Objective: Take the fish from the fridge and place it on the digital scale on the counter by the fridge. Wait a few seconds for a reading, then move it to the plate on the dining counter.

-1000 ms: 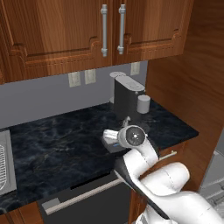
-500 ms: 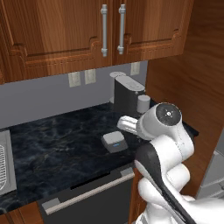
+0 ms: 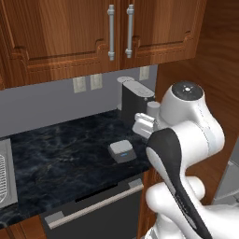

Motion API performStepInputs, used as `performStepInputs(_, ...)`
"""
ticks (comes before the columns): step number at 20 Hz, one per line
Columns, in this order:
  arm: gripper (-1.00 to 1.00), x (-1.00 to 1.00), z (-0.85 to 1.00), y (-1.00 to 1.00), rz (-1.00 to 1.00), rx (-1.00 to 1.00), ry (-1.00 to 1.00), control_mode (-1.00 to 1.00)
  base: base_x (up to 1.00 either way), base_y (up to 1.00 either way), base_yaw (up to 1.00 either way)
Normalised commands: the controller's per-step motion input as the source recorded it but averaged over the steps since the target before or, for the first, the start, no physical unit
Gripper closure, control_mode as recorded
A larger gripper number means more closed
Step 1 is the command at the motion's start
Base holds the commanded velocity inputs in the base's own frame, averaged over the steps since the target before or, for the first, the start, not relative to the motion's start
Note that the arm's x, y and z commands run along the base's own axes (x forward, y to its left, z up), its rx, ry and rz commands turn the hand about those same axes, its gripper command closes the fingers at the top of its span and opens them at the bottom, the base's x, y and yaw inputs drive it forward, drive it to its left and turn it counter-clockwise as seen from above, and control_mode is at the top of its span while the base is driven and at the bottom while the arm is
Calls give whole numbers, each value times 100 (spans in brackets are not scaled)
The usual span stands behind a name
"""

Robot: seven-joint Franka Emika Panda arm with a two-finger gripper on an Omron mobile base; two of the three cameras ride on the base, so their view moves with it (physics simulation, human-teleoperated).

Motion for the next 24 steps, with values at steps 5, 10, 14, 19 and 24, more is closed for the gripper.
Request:
performStepInputs(5,100,-2,0,0,-10,0,9,100,-15,0,-8)
performStepInputs(10,100,0,0,0,0,0,0,100,-92,11,-56)
performStepInputs(14,100,0,0,0,0,0,0,100,-69,11,-87)
performStepInputs(19,100,0,0,0,0,0,0,100,-76,14,-86)
performStepInputs(24,100,0,0,0,0,0,0,100,-96,21,-80)
